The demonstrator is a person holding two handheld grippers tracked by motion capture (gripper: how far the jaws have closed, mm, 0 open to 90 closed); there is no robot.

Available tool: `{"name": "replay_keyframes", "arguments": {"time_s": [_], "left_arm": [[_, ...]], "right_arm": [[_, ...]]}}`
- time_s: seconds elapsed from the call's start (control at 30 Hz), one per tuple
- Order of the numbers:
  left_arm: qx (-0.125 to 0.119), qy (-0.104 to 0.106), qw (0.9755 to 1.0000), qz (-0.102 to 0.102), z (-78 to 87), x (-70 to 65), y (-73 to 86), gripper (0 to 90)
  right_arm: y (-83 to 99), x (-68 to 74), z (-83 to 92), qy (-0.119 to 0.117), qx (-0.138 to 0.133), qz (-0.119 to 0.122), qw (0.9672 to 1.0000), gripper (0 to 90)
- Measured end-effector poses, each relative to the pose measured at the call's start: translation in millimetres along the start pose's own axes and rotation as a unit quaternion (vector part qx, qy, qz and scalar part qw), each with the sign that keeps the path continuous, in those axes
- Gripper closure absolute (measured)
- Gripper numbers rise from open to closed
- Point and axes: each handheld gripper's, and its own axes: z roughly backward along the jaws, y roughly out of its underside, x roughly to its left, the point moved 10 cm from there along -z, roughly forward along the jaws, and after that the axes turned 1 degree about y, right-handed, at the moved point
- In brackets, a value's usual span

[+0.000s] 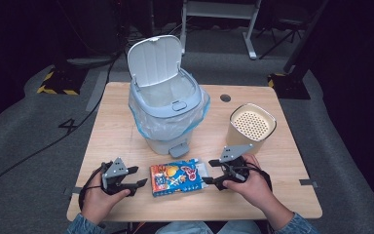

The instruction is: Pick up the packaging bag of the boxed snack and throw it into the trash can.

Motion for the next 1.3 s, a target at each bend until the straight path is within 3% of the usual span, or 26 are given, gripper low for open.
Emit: {"name": "replay_keyframes", "arguments": {"time_s": [0.3, 0.43, 0.5, 0.73, 0.93, 1.1, 1.3], "left_arm": [[0.023, 0.013, 0.9996, 0.009, -7.4, -4.9, 10.9, 43.5], [0.028, 0.016, 0.9995, 0.007, -9.9, -7.0, 13.1, 43.6], [0.030, 0.017, 0.9994, 0.009, -11.0, -7.6, 14.4, 43.9], [0.034, 0.018, 0.9992, 0.011, -13.6, -6.9, 16.9, 44.0], [0.034, 0.020, 0.9992, 0.010, -14.5, -7.5, 16.9, 44.0], [0.033, 0.020, 0.9992, 0.009, -14.7, -7.3, 17.2, 44.1], [0.031, 0.023, 0.9992, 0.013, -14.8, -7.9, 17.3, 44.1]], "right_arm": [[12.5, 7.4, -23.3, 0.006, 0.046, -0.013, 0.9988, 29.4], [15.6, 10.2, -33.3, 0.017, 0.067, -0.013, 0.9975, 28.2], [17.6, 7.8, -36.2, 0.034, 0.078, -0.006, 0.9964, 26.7], [12.2, 11.3, -36.1, 0.042, 0.071, 0.005, 0.9966, 26.2], [6.0, 27.1, -36.8, 0.023, 0.054, 0.012, 0.9982, 29.1], [11.2, 35.3, -44.6, 0.010, 0.050, 0.004, 0.9987, 29.6], [22.9, 25.8, -51.9, 0.035, 0.066, -0.008, 0.9972, 29.3]]}}
